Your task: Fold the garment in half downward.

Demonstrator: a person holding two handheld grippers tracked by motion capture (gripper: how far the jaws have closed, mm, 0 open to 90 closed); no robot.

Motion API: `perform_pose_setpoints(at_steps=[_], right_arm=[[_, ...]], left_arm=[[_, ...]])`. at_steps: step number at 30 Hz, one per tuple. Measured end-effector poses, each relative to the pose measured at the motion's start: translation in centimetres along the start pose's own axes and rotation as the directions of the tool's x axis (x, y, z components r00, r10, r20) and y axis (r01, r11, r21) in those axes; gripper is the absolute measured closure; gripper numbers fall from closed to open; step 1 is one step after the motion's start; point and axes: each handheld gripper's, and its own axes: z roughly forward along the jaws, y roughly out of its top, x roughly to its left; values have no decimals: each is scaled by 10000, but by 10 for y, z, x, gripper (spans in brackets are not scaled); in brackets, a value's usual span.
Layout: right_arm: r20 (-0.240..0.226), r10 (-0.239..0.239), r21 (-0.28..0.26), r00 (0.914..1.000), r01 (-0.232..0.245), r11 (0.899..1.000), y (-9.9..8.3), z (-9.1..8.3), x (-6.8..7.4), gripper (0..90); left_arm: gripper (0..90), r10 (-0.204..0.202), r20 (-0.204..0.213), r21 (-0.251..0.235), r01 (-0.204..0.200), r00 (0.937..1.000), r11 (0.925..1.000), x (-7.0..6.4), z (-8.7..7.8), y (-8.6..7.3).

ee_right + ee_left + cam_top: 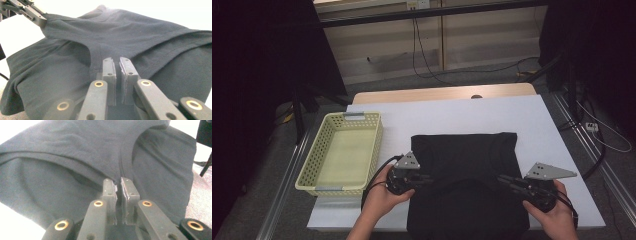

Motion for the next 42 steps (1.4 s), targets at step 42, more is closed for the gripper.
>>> perform_pose_setpoints(at_steps=[42], right_arm=[[-1101, -822, 371, 9905, 868, 9955, -12, -58, 46, 632]], left_arm=[[580, 256, 1329, 36, -263, 9908, 9996, -39, -32, -19]])
